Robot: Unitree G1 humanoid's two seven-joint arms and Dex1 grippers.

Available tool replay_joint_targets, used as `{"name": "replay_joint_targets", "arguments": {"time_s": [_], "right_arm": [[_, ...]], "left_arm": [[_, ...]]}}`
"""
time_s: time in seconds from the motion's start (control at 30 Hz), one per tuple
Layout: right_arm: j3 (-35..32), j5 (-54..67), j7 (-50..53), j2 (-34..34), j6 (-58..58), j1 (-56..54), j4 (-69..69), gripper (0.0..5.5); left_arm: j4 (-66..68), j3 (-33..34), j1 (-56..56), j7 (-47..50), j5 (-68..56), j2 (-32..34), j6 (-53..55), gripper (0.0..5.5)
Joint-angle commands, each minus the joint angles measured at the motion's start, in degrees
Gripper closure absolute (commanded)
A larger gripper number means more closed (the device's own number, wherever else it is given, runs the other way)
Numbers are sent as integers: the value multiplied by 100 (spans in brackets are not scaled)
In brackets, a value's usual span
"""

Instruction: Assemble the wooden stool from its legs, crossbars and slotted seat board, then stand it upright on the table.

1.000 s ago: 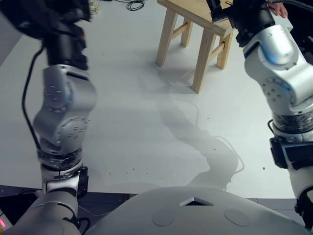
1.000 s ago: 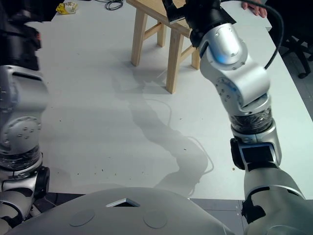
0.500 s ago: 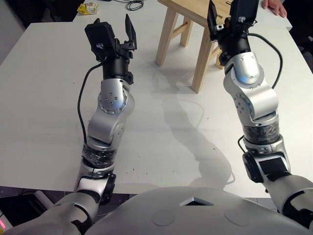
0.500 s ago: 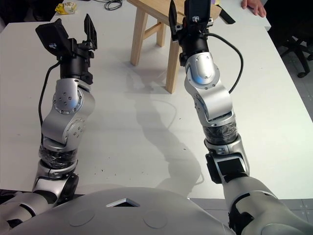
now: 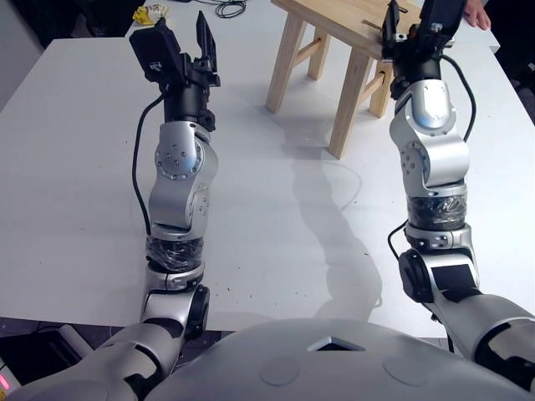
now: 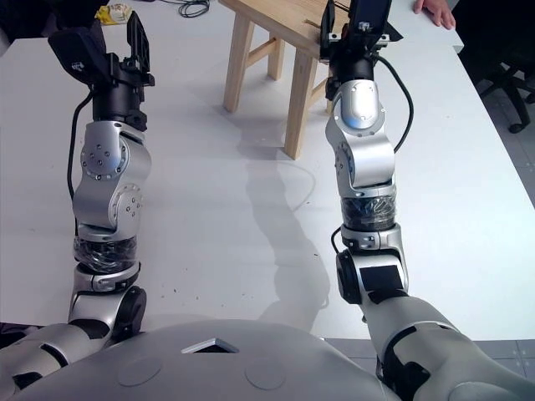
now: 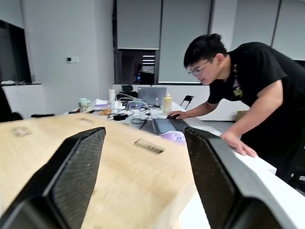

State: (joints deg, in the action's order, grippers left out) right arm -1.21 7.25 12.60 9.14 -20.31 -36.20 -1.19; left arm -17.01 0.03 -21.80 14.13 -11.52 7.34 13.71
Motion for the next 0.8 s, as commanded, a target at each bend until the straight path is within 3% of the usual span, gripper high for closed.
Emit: {"name": "replay_joint_targets", "arguments": {"time_s": [0.03, 0.33, 0.8], "right_arm": [[-133, -149, 30, -147, 132, -223, 22, 247], [-143, -360, -24, -353, 87, 88, -362, 247], [-92, -882, -382, -157, 186, 128, 81, 247]], "left_arm": [[133, 167, -216, -197, 93, -13, 23, 249], [99, 231, -126, -483, 146, -122, 167, 249], [-133, 837, 111, 682, 622, -861, 1305, 249]]}}
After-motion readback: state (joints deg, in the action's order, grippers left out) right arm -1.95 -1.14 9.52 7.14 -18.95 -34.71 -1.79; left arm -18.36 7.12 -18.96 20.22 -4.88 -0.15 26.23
